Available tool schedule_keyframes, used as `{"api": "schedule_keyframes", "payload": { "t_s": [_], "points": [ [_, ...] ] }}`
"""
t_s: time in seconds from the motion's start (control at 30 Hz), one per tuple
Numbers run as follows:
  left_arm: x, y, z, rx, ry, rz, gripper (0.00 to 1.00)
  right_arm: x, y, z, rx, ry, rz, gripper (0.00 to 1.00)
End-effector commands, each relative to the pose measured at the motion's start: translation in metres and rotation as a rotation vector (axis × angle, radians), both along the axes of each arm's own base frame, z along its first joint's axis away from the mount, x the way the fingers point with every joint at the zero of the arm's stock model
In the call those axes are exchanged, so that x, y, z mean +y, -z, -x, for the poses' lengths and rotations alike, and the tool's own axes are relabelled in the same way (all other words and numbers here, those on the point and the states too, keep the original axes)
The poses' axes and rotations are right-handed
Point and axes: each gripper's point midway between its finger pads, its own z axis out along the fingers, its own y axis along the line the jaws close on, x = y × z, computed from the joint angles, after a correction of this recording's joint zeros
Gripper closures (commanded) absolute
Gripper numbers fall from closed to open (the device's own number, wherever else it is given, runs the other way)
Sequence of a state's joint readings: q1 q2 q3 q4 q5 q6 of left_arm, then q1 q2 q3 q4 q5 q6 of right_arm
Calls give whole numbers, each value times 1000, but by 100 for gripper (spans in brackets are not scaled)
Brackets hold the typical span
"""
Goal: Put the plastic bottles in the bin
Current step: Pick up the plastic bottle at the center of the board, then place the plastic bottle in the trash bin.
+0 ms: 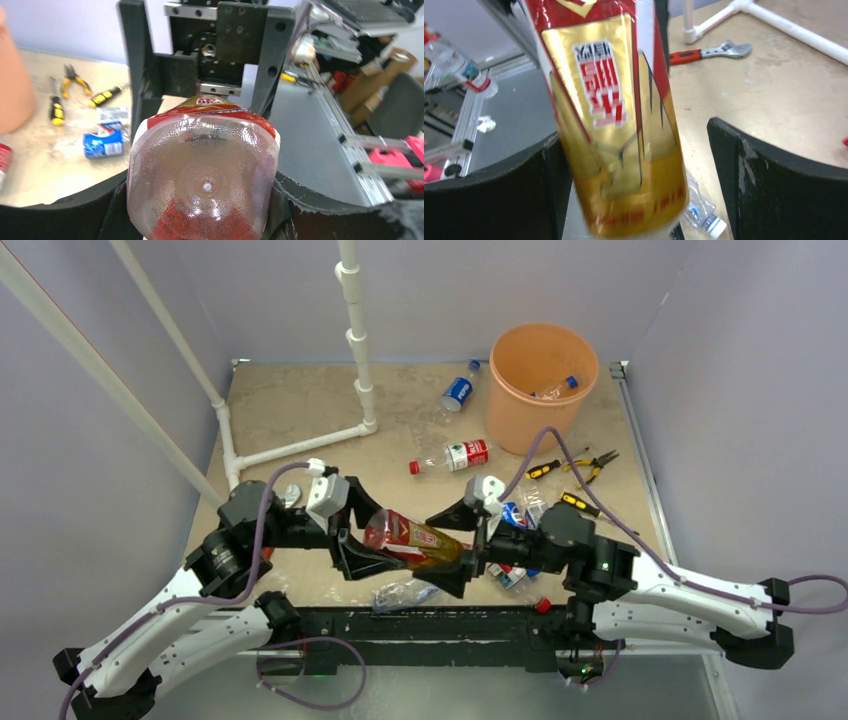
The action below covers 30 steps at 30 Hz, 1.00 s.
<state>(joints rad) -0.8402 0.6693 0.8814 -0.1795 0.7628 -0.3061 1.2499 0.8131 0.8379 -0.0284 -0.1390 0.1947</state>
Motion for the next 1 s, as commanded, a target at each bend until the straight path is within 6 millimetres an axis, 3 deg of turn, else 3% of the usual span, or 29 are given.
{"api": "schedule_keyframes", "payload": {
  "t_s": [0.0,0.1,0.3,0.4,0.5,0.67,0.97],
  "points": [
    [9,-30,-16,-48,-146,135,100,-43,-96,-23,-13,205,-326,1],
    [15,-48,-32,-48,-261,267,100,-65,-129,-17,-17,209,-460,1],
    [37,-72,-63,44,-456,562,100,-104,-167,-15,-14,249,-674,1],
    [55,-85,-76,101,-533,725,100,-126,-166,-31,40,364,-787,1],
    [74,-96,-78,150,-552,897,100,-140,-147,-47,129,446,-910,2],
    [90,-92,-76,233,-497,1075,100,-133,-125,-64,234,509,-964,6],
    [83,-72,-68,329,-351,1144,100,-105,-143,-63,274,426,-1043,9]
  ]
}}
